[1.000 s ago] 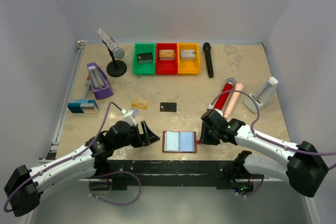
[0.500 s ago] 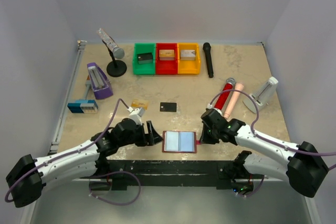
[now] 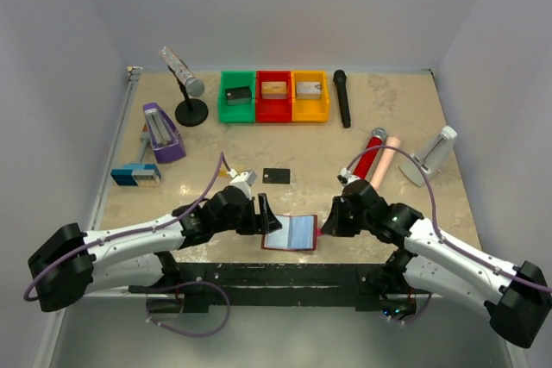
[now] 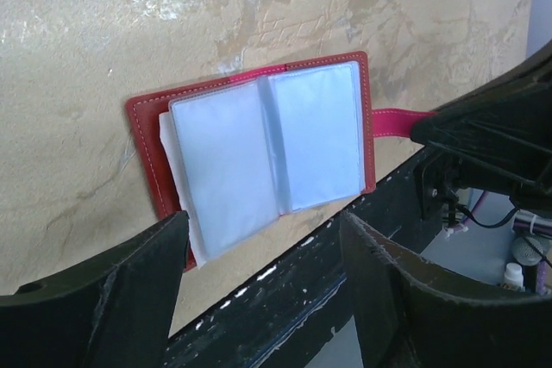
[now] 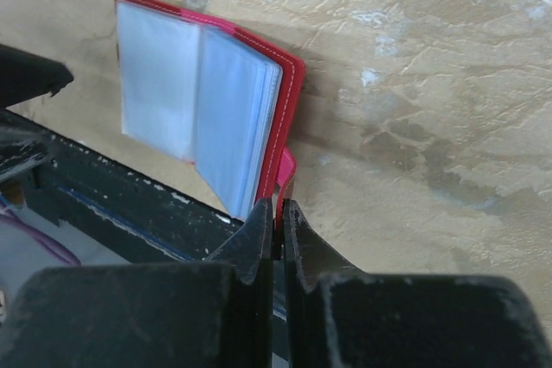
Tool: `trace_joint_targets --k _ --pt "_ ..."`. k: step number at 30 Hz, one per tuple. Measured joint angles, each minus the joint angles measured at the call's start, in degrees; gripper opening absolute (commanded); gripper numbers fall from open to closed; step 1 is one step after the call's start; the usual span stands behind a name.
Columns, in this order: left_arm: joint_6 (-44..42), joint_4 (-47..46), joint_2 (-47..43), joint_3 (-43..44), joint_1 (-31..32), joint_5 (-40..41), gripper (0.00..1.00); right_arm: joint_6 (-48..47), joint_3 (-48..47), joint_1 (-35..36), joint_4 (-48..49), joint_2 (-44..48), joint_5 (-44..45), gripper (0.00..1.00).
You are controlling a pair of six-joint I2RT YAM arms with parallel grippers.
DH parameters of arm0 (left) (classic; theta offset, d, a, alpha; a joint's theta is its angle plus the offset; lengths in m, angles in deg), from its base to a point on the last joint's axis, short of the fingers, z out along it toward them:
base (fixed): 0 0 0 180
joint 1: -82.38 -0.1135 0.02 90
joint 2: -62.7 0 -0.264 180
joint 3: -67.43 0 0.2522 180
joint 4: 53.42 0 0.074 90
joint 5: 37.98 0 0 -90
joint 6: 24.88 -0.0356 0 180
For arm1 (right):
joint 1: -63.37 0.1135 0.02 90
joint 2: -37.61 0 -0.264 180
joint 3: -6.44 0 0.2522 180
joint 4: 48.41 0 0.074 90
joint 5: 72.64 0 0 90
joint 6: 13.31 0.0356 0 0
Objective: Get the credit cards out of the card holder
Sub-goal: Remove the credit card from the card holder.
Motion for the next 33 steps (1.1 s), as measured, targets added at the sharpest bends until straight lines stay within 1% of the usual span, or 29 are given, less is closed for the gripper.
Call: trace_joint_targets --k 3,14,26,33 --pt "0.00 -0.57 2.80 1.33 0.02 0.94 0.74 -1.01 0.00 0.00 0.07 1.33 -1.11 0.00" --pt "0.09 -4.26 10.84 2.34 0.39 1.18 0.73 -2.03 1.84 0.00 1.09 0.42 -2.78 0.00" --pt "0.24 -6.58 13.81 2.47 0.74 -0.20 0.73 -2.54 2.14 0.00 2.19 -1.14 -2.95 0.00" --pt "0.20 -12.15 14.14 2.47 2.05 -3.63 0.73 -2.58 2.32 0.00 2.54 -2.38 -2.95 0.00"
